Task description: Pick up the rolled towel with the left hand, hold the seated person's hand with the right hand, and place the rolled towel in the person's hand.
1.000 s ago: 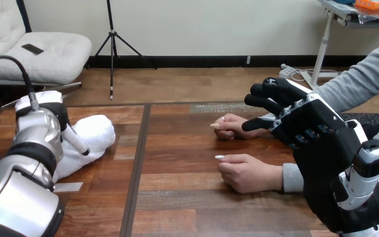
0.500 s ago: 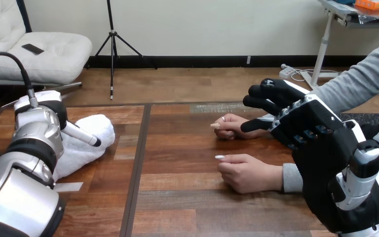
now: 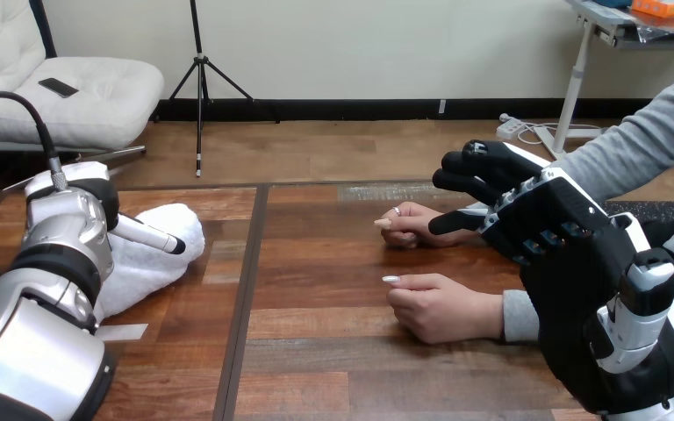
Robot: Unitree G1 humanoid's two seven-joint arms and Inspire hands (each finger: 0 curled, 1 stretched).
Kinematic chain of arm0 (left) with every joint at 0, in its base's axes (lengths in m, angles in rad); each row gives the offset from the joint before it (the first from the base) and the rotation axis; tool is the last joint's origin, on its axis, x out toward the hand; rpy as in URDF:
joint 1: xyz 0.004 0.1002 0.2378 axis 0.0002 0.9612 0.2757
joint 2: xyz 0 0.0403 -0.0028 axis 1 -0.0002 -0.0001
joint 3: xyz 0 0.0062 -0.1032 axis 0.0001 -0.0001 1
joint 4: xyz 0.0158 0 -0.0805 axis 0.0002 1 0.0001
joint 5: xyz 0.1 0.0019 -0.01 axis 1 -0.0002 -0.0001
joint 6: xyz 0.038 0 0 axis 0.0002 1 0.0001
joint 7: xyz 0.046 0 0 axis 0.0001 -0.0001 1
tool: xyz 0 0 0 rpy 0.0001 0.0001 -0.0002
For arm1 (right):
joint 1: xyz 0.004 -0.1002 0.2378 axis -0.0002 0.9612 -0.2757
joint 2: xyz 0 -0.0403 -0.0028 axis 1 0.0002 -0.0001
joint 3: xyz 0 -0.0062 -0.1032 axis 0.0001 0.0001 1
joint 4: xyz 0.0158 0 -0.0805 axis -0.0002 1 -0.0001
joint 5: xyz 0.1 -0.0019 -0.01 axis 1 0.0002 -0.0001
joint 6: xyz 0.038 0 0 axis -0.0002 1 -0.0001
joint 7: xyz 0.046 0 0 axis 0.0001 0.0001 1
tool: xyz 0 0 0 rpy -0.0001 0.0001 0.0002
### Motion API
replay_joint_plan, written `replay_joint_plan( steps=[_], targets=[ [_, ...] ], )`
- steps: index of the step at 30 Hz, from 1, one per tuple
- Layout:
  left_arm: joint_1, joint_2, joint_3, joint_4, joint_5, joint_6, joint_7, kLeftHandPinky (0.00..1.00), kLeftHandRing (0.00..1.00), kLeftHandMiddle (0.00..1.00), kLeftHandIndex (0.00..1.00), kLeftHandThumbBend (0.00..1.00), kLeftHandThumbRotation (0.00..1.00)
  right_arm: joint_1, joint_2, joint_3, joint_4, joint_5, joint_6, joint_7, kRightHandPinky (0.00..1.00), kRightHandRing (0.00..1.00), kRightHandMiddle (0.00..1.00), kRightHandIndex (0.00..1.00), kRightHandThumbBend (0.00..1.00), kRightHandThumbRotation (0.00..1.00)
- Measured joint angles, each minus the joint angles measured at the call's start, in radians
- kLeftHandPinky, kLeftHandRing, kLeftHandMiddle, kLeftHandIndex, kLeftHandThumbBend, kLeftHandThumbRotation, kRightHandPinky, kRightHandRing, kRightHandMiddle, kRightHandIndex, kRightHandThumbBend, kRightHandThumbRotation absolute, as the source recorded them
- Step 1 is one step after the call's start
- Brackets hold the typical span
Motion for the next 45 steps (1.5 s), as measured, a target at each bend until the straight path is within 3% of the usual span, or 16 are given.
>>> replay_joint_plan(
  steps=[20, 23, 30, 32, 38, 45],
  targets=[
    [-0.008, 0.000, -0.003, 0.000, 0.003, -0.004, -0.013, 0.97, 0.98, 0.97, 0.98, 1.00, 0.70, 0.000, 0.000, 0.000, 0.000, 0.003, -0.001, 0.000, 0.64, 0.80, 0.81, 0.78, 0.89, 0.95],
    [-0.008, 0.000, -0.002, 0.000, 0.002, -0.006, -0.013, 0.94, 0.97, 0.97, 0.98, 1.00, 0.70, 0.000, 0.000, 0.000, 0.000, 0.004, -0.001, 0.000, 0.64, 0.80, 0.81, 0.78, 0.89, 0.94],
    [-0.012, 0.000, 0.001, 0.000, -0.001, -0.006, -0.023, 0.73, 0.90, 0.95, 0.97, 1.00, 0.70, 0.000, 0.000, 0.000, 0.000, 0.004, -0.001, 0.000, 0.64, 0.80, 0.81, 0.78, 0.89, 0.95],
    [-0.016, 0.000, 0.001, 0.000, -0.001, -0.004, -0.033, 0.67, 0.89, 0.95, 0.97, 1.00, 0.71, 0.000, 0.000, 0.000, 0.000, 0.004, -0.001, 0.000, 0.64, 0.81, 0.81, 0.78, 0.89, 0.95],
    [-0.036, 0.002, 0.001, 0.000, -0.001, -0.002, -0.086, 0.63, 0.87, 0.93, 0.94, 1.00, 0.72, 0.000, 0.000, 0.001, 0.000, 0.004, -0.001, 0.000, 0.65, 0.81, 0.81, 0.78, 0.89, 0.95],
    [-0.066, 0.007, -0.002, 0.000, 0.001, -0.024, -0.165, 0.69, 0.90, 0.94, 0.92, 1.00, 0.75, 0.000, 0.000, 0.001, 0.000, 0.002, -0.001, 0.000, 0.65, 0.81, 0.81, 0.78, 0.88, 0.95]
  ],
)
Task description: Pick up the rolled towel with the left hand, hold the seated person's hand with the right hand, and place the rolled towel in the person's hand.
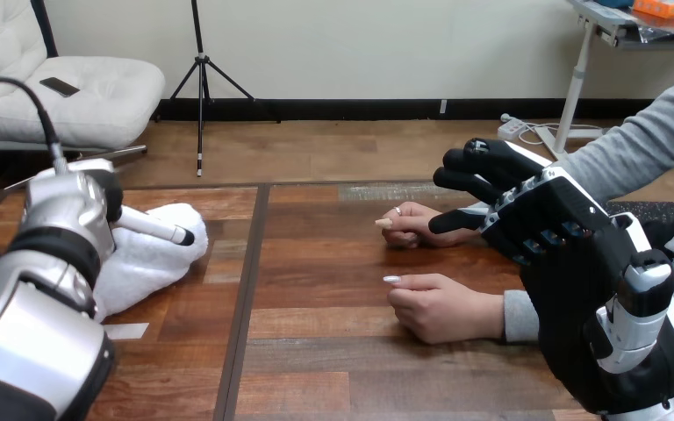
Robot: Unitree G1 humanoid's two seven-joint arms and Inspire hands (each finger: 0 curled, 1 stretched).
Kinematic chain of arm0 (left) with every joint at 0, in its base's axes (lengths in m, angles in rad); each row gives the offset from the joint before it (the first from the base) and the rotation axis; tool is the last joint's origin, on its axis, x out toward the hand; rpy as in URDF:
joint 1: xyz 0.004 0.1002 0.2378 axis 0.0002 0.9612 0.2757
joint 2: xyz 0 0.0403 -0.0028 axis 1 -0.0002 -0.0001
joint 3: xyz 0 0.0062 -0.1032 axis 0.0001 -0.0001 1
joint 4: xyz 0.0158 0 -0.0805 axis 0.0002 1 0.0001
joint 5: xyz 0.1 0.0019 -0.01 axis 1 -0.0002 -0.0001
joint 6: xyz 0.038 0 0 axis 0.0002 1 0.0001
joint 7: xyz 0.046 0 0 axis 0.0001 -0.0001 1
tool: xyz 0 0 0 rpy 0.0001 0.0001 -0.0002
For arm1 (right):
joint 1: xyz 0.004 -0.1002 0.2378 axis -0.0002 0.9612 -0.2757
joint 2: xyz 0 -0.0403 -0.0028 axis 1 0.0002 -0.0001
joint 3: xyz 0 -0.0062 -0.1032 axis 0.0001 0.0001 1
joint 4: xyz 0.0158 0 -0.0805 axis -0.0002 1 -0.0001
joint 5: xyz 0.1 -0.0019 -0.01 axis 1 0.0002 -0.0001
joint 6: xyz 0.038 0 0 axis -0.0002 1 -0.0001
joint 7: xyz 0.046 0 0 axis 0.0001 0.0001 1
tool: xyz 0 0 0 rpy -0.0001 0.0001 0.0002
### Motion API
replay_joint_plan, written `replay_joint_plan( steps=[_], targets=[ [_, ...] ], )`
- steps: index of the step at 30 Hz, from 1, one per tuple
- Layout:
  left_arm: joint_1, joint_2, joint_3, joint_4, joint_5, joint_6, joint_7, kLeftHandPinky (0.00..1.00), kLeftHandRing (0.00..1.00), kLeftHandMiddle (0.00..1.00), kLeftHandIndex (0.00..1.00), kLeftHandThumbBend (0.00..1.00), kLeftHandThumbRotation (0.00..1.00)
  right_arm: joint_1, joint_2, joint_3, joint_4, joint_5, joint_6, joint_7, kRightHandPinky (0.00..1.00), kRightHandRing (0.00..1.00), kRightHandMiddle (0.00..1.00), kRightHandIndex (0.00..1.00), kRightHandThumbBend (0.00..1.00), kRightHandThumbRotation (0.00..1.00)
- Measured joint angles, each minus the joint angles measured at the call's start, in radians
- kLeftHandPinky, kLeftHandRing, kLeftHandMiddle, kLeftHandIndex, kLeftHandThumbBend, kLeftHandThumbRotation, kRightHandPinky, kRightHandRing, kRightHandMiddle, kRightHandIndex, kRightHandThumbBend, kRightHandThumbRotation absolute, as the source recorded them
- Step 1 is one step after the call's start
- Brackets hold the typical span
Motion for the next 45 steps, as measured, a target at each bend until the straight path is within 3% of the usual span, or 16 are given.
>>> replay_joint_plan(
  steps=[11, 21, 31, 45],
  targets=[
    [-0.042, 0.007, 0.001, -0.009, -0.003, -0.074, -0.111, 0.84, 0.94, 0.95, 0.91, 0.96, 0.81, 0.000, 0.000, 0.000, 0.000, -0.012, 0.000, -0.001, 0.65, 0.81, 0.81, 0.78, 0.88, 0.96],
    [-0.055, 0.008, 0.005, -0.061, -0.018, -0.118, -0.185, 0.87, 0.95, 0.95, 0.92, 0.99, 0.78, -0.002, 0.000, 0.000, 0.000, -0.012, 0.004, -0.006, 0.65, 0.82, 0.81, 0.79, 0.87, 0.95],
    [-0.059, 0.017, 0.010, -0.156, -0.034, -0.122, -0.239, 0.91, 0.97, 0.97, 0.95, 0.99, 0.74, -0.004, 0.000, 0.001, 0.001, -0.010, 0.021, -0.009, 0.66, 0.83, 0.82, 0.80, 0.83, 0.94],
    [-0.059, 0.065, 0.031, -0.331, -0.042, -0.072, -0.298, 0.95, 0.99, 0.99, 0.98, 0.93, 0.67, -0.011, 0.000, 0.002, 0.005, -0.010, 0.023, -0.008, 0.67, 0.83, 0.82, 0.80, 0.82, 0.94]
  ],
)
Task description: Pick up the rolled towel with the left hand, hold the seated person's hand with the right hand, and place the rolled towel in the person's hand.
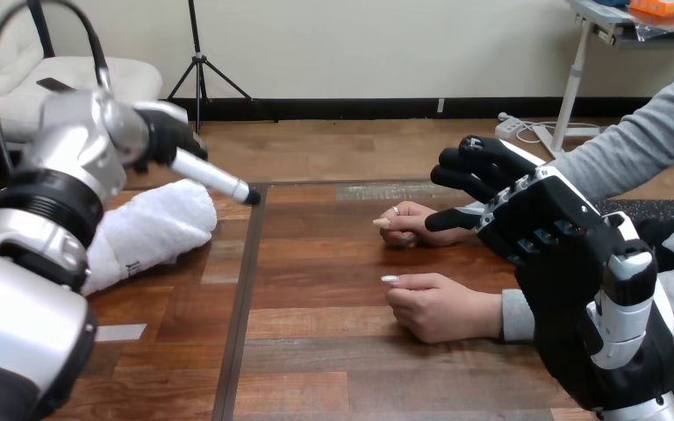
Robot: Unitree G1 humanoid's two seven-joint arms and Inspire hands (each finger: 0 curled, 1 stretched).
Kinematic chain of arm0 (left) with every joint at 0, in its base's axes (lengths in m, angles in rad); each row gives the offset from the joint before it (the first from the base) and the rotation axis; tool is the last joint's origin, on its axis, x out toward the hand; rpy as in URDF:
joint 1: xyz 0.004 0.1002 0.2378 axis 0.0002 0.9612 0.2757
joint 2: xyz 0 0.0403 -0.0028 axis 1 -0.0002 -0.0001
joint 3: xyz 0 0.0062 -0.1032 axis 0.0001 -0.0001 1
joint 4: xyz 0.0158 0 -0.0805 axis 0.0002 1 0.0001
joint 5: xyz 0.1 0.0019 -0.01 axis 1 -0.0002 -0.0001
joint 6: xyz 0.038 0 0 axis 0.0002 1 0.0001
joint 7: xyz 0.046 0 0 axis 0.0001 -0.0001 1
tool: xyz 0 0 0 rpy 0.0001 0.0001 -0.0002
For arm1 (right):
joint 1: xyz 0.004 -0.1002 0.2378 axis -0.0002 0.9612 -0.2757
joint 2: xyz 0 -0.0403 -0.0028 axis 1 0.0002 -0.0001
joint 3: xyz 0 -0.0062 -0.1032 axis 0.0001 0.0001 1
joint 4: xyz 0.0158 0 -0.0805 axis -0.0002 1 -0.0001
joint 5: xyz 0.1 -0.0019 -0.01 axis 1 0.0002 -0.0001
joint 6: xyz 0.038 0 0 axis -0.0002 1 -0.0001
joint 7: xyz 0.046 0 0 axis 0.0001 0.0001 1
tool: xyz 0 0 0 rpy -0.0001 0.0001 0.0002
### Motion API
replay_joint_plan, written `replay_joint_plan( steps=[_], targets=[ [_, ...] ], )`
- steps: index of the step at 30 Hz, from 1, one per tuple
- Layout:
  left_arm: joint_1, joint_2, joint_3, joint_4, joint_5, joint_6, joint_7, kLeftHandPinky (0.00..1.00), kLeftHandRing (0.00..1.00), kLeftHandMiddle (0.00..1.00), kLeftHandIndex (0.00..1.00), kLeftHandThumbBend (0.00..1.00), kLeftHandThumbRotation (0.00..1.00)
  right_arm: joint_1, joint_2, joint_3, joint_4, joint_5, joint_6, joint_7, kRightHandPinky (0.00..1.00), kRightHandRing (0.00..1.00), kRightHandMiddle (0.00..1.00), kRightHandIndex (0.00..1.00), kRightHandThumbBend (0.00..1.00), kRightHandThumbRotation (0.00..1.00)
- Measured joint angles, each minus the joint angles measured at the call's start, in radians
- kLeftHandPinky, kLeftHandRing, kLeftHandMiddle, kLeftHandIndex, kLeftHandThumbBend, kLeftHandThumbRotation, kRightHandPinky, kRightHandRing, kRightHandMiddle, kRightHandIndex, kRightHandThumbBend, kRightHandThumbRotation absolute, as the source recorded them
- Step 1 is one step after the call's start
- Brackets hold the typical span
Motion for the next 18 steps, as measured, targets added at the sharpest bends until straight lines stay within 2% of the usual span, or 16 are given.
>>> replay_joint_plan(
  steps=[8, 18],
  targets=[
    [0.000, 0.029, 0.026, -0.084, -0.005, 0.043, -0.016, 0.95, 1.00, 1.00, 1.00, 0.93, 0.65, -0.004, 0.001, 0.001, 0.003, -0.004, 0.000, 0.000, 0.67, 0.83, 0.82, 0.80, 0.83, 0.94],
    [0.001, 0.054, 0.054, -0.129, -0.031, 0.066, -0.033, 0.93, 1.00, 1.00, 1.00, 0.98, 0.65, -0.009, 0.001, 0.003, 0.006, -0.004, 0.001, 0.003, 0.68, 0.83, 0.83, 0.80, 0.83, 0.94]
  ],
)
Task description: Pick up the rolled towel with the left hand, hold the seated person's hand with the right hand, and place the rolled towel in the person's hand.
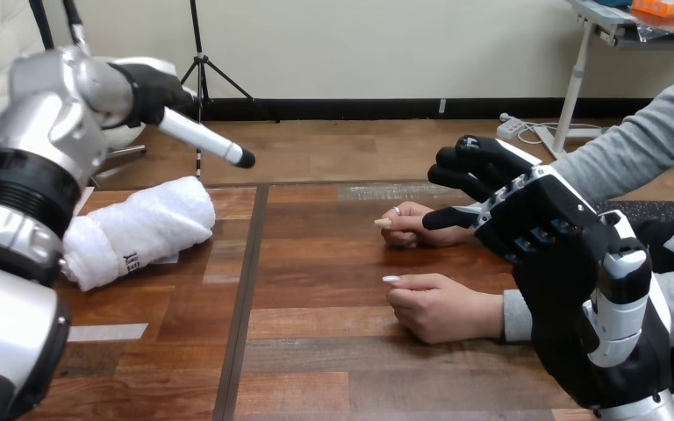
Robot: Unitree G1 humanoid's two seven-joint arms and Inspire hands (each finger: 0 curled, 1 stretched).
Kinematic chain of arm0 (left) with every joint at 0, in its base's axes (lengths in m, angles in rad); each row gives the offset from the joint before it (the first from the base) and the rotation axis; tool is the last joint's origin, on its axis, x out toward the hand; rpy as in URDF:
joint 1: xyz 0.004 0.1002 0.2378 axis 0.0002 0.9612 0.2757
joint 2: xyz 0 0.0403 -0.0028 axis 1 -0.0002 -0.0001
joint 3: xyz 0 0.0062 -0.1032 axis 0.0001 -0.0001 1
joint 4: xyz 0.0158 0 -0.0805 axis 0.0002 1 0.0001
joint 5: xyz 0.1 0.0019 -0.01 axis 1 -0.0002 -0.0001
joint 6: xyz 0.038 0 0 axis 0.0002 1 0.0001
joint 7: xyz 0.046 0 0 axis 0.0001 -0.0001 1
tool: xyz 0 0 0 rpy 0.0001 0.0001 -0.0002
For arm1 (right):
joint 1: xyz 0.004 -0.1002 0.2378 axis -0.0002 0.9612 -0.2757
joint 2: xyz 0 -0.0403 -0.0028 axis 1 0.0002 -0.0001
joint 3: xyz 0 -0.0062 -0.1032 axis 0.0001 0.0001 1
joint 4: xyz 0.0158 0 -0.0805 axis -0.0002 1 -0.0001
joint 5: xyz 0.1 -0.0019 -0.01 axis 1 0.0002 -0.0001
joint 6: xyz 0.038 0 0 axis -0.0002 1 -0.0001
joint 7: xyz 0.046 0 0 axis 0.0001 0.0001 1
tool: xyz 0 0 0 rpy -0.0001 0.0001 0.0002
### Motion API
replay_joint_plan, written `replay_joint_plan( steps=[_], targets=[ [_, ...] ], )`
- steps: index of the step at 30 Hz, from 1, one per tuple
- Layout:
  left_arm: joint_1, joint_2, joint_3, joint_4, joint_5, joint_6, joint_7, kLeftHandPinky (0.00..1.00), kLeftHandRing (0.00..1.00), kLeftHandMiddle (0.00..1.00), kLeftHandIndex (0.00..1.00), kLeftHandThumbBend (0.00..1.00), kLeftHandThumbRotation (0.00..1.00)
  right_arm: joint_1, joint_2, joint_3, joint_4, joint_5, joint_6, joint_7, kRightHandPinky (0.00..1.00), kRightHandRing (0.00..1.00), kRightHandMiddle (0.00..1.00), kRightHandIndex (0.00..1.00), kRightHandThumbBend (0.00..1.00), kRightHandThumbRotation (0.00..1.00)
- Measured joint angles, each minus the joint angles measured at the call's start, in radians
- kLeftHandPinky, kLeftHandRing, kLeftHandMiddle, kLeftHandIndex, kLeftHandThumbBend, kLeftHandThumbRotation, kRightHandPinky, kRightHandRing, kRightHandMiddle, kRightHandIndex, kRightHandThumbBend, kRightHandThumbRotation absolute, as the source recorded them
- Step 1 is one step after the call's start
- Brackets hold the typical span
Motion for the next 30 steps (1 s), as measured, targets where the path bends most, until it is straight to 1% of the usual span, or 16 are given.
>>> replay_joint_plan(
  steps=[3, 6, 10, 14, 18, 21, 23, 30],
  targets=[
    [0.002, 0.004, 0.003, -0.008, -0.003, 0.009, 0.009, 0.93, 0.99, 1.00, 0.99, 0.99, 0.62, -0.002, 0.000, 0.000, 0.000, 0.000, 0.001, 0.000, 0.68, 0.83, 0.82, 0.80, 0.83, 0.94],
    [0.007, 0.004, 0.004, -0.017, 0.000, 0.022, 0.038, 0.91, 0.98, 0.99, 0.99, 1.00, 0.61, -0.004, 0.000, 0.000, 0.000, 0.000, 0.004, 0.000, 0.67, 0.83, 0.82, 0.80, 0.83, 0.94],
    [0.015, 0.000, 0.001, -0.022, 0.021, 0.041, 0.103, 0.86, 0.96, 0.98, 0.98, 1.00, 0.60, -0.005, 0.000, 0.001, 0.000, 0.000, 0.007, -0.001, 0.67, 0.83, 0.82, 0.79, 0.83, 0.94],
    [0.021, -0.003, -0.004, -0.020, 0.042, 0.048, 0.168, 0.84, 0.96, 0.98, 0.98, 1.00, 0.58, -0.005, 0.000, 0.002, 0.000, 0.000, 0.007, -0.001, 0.67, 0.83, 0.82, 0.79, 0.83, 0.94],
    [0.023, -0.007, -0.005, -0.004, 0.045, 0.038, 0.237, 0.85, 0.97, 0.98, 0.99, 1.00, 0.56, -0.005, 0.000, 0.002, 0.001, 0.000, 0.007, 0.000, 0.66, 0.83, 0.82, 0.79, 0.83, 0.94],
    [0.023, -0.010, -0.005, 0.014, 0.044, 0.025, 0.284, 0.93, 0.99, 0.99, 0.99, 1.00, 0.56, -0.006, 0.000, 0.002, 0.001, 0.000, 0.007, 0.000, 0.66, 0.83, 0.82, 0.79, 0.84, 0.95],
    [0.023, -0.012, -0.005, 0.031, 0.044, 0.012, 0.316, 0.96, 0.99, 1.00, 1.00, 1.00, 0.56, -0.006, 0.001, 0.003, 0.001, -0.001, 0.007, 0.000, 0.66, 0.83, 0.82, 0.79, 0.85, 0.95],
    [0.023, -0.031, -0.008, 0.106, 0.044, -0.025, 0.410, 0.99, 1.00, 1.00, 1.00, 1.00, 0.59, -0.006, 0.001, 0.003, 0.001, -0.002, 0.007, 0.000, 0.65, 0.82, 0.81, 0.79, 0.86, 0.96]
  ],
)
